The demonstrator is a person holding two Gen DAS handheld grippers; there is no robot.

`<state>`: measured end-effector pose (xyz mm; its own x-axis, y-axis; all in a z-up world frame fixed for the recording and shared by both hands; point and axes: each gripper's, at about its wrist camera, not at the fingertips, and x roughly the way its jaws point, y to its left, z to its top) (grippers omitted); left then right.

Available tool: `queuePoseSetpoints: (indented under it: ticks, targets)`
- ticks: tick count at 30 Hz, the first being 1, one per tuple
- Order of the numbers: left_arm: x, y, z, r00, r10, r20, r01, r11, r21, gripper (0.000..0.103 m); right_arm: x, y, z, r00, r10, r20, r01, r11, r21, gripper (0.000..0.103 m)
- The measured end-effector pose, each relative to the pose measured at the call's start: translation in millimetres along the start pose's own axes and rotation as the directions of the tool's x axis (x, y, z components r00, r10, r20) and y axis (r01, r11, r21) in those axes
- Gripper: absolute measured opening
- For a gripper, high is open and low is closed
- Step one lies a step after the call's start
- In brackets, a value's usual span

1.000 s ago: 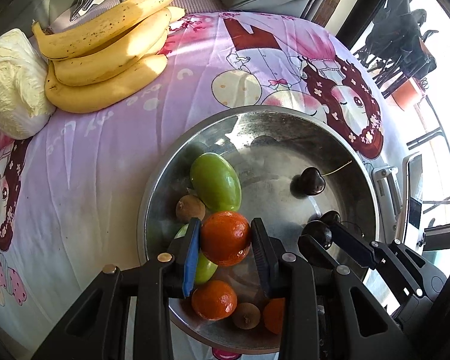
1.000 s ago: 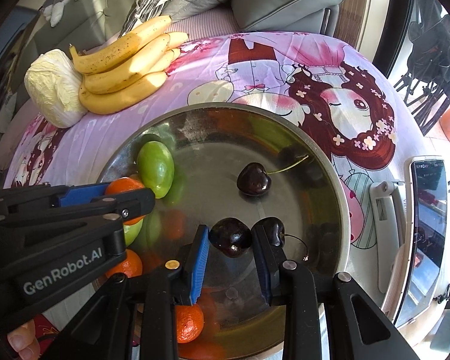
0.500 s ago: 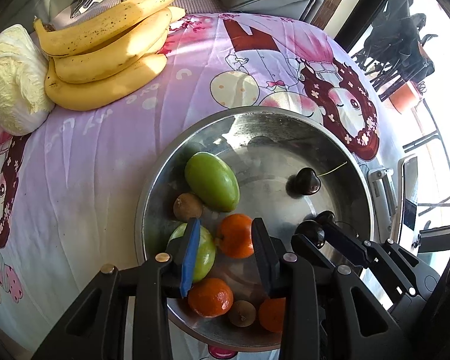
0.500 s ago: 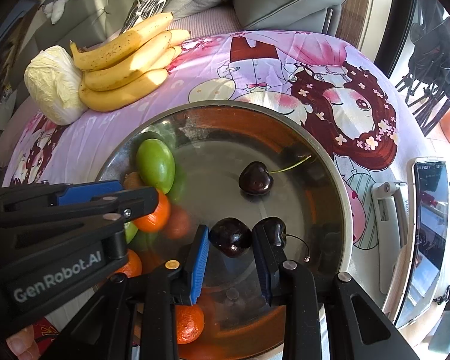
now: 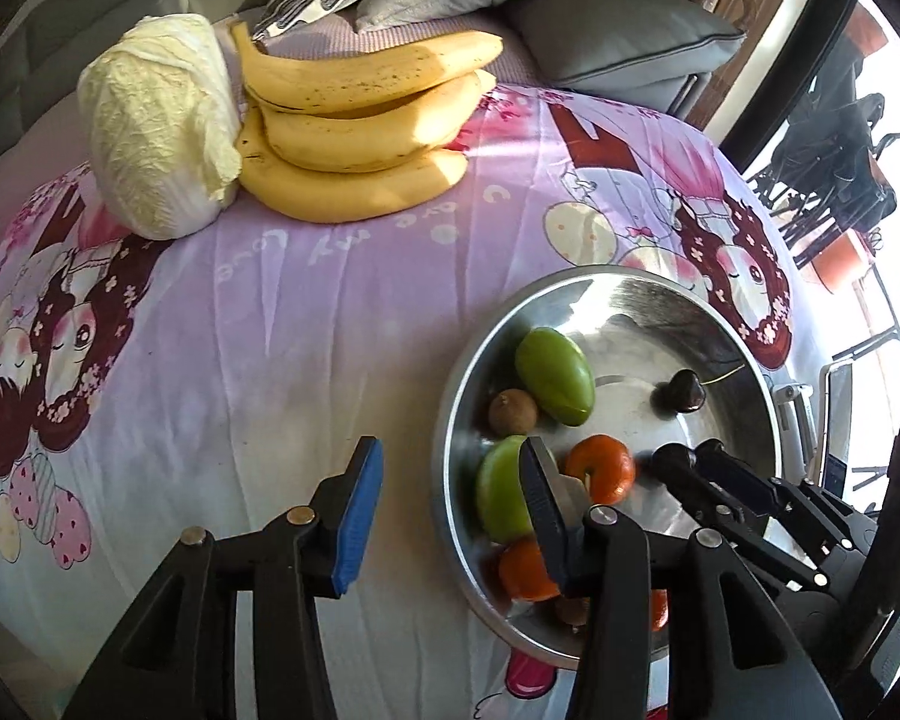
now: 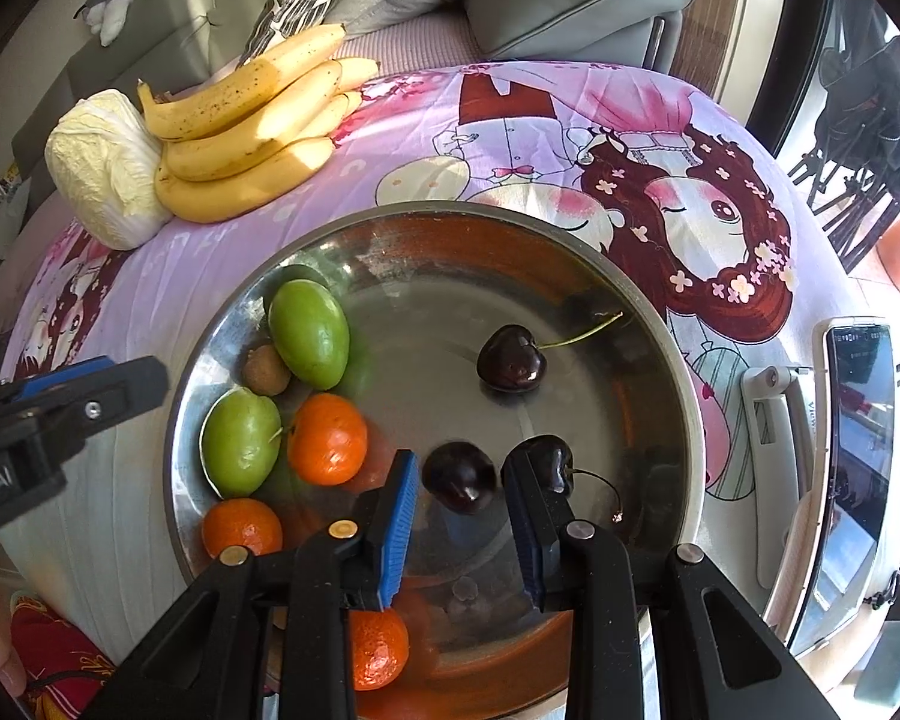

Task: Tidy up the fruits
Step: 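Open the right tool to drop the dark cherry into the basin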

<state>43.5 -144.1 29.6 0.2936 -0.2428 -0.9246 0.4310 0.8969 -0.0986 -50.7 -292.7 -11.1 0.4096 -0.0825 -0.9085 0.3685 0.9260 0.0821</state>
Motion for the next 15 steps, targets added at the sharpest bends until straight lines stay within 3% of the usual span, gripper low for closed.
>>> queuePoseSetpoints:
  ticks: [4, 6, 8, 11, 15]
  targets:
    - [3, 21, -6, 0.997, 0.082, 0.008, -0.082, 0.996, -0.032, 0.058, 0, -1, 0, 1.000, -0.001, 0.002, 0.001, 1.000, 0.007, 0.035]
    - [8, 30, -10, 0.995, 0.097, -0.005, -0.097, 0.994, -0.051, 0.059, -1, -1, 1, 1.000, 0.002, 0.008, -0.002, 1.000, 0.010, 0.051]
    - [12, 38, -13, 0.994, 0.107, -0.019, -0.108, 0.992, -0.071, 0.064, -3, 1, 1, 1.000, -0.008, 0.014, 0.008, 1.000, 0.004, 0.058]
    - [17, 47, -19, 0.990, 0.136, -0.026, -0.138, 0.987, -0.083, 0.081, -3, 2, 2, 1.000, -0.004, 0.013, 0.004, 1.000, 0.002, 0.058]
    - [21, 55, -22, 0.986, 0.162, -0.030, -0.164, 0.982, -0.097, 0.085, -3, 4, 3, 1.000, -0.003, 0.012, 0.003, 1.000, -0.001, 0.065]
